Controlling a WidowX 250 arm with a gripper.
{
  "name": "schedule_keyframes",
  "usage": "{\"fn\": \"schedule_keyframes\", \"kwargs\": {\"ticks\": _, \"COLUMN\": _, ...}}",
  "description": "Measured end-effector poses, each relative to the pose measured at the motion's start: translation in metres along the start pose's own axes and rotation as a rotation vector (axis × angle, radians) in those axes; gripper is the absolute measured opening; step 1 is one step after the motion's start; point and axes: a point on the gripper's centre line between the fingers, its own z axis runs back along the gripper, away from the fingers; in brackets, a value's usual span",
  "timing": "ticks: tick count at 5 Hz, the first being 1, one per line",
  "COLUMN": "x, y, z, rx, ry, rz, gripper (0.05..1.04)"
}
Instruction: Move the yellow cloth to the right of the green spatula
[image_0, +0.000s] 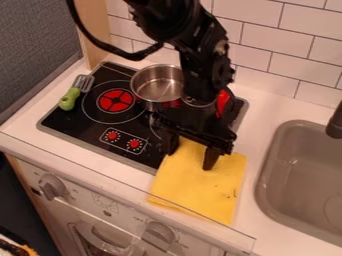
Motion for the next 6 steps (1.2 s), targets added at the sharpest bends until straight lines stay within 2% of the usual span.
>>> {"fn": "schedule_keyframes", "kwargs": {"ticks": 1, "x": -0.001, "y": -0.003, "z": 0.000, "rx": 0.028, "ry": -0.006, "rz": -0.016, "gripper": 1.000}}
{"fn": "schedule_keyframes", "kwargs": {"ticks": 2, "x": -0.003, "y": -0.001, "z": -0.004, "rx": 0.043, "ry": 0.010, "rz": -0.017, "gripper": 1.000}}
{"fn": "schedule_keyframes", "kwargs": {"ticks": 4, "x": 0.013, "y": 0.016, "z": -0.014, "rx": 0.092, "ry": 0.005, "rz": -0.022, "gripper": 1.001}}
{"fn": "schedule_keyframes", "kwargs": {"ticks": 6, "x": 0.036, "y": 0.056, "z": -0.021, "rx": 0.066, "ry": 0.002, "rz": 0.008, "gripper": 0.999}}
